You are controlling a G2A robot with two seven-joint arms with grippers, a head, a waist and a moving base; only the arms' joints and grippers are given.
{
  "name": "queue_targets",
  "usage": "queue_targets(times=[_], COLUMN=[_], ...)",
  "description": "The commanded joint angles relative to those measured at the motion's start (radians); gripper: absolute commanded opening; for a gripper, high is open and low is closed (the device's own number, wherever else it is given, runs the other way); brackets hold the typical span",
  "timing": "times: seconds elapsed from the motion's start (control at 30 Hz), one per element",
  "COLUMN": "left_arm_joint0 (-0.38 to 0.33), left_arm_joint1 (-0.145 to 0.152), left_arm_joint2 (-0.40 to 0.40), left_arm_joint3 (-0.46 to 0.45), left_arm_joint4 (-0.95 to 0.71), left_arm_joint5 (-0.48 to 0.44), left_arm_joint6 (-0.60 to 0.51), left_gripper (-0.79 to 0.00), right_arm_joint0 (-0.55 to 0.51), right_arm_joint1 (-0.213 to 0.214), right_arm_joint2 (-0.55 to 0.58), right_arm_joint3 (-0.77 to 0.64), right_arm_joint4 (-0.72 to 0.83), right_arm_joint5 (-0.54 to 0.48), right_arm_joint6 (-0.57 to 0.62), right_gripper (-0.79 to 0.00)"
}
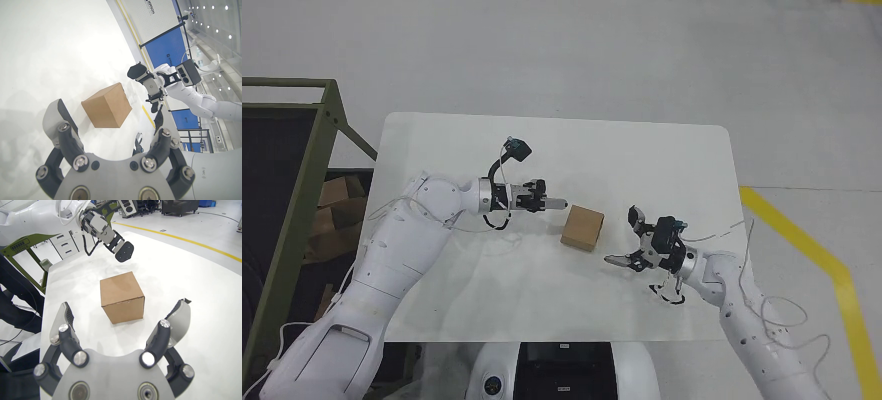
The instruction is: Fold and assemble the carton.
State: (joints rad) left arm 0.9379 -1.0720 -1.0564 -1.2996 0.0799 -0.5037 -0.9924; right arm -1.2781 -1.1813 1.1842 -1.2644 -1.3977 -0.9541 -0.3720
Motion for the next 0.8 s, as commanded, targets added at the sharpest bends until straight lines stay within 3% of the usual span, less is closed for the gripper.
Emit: queue_targets(times=[0.0,0.63,0.77], left_arm_joint0=[0.000,0.000,0.000], left_arm_joint1=[0.000,0.000,0.000], left_arm_joint2=[0.000,0.000,0.000], left_arm_joint3=[0.000,0.000,0.000], left_arm_joint4=[0.000,0.000,0.000], left_arm_joint5=[0.000,0.000,0.000], left_arm_joint6=[0.000,0.000,0.000], left_gripper=[0.000,0.000,0.000], right_arm_joint0=[0.030,0.045,0.064], right_arm_joint1=[-0.003,-0.008,-0.004], right_arm_joint2=[-0.022,-0.051,-0.088], right_arm_joint3=[0.054,0.059,0.065], right_arm_joint4=[-0.045,-0.096,-0.213], right_arm_joint5=[0.018,0.088,0.101], right_arm_joint6=[-0.059,-0.060,-0.160], right_gripper=[0.000,0.000,0.000])
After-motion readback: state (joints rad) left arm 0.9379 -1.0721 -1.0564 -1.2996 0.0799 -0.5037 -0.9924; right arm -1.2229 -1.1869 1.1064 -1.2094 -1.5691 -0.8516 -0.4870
